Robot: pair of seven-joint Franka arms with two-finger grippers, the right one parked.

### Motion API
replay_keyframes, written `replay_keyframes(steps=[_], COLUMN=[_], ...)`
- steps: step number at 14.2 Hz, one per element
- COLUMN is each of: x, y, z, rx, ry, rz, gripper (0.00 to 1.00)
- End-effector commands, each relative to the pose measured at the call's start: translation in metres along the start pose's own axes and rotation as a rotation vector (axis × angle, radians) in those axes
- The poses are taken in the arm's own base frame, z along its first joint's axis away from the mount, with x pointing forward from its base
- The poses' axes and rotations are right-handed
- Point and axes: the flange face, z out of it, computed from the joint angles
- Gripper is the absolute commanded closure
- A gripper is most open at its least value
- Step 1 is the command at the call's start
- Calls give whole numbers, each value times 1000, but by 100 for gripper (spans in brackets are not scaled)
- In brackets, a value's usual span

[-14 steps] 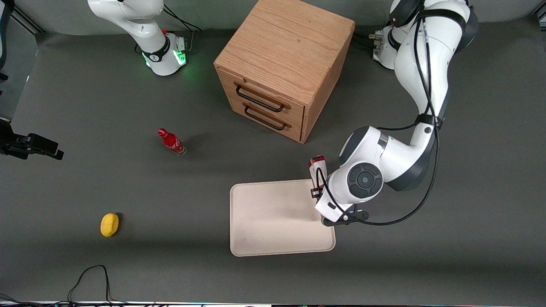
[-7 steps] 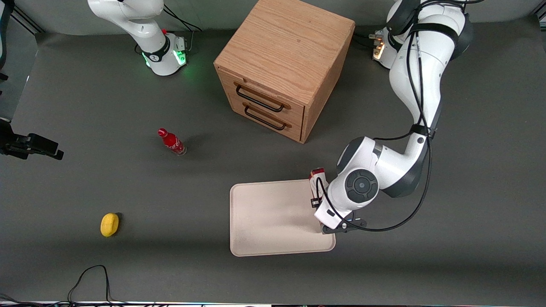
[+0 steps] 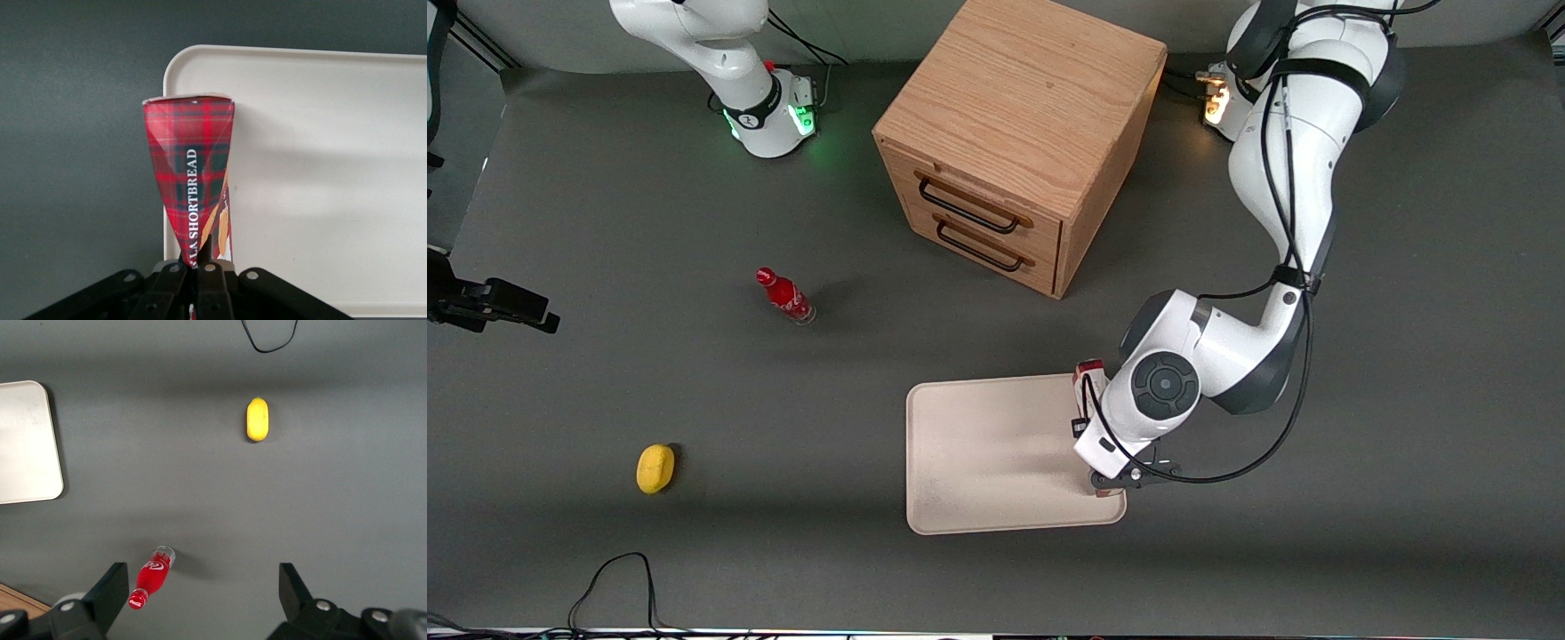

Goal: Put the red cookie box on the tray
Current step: 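Lower the box onto the tray's corner by the cabinet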

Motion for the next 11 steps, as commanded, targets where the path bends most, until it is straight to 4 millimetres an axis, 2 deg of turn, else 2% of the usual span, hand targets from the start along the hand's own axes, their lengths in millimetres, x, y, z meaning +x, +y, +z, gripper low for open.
replay_keyframes(steps=[1, 7, 8, 9, 10, 11], x=[5, 5, 0, -5, -7, -9], y=[7, 7, 12, 16, 14, 13], z=[0, 13, 12, 12, 10, 1], rx=[0, 32, 48, 73, 93, 102], ry=[43, 58, 58, 53, 35, 23], rz=[18, 26, 41, 57, 57, 55], gripper=[100, 100, 83, 49, 43, 17])
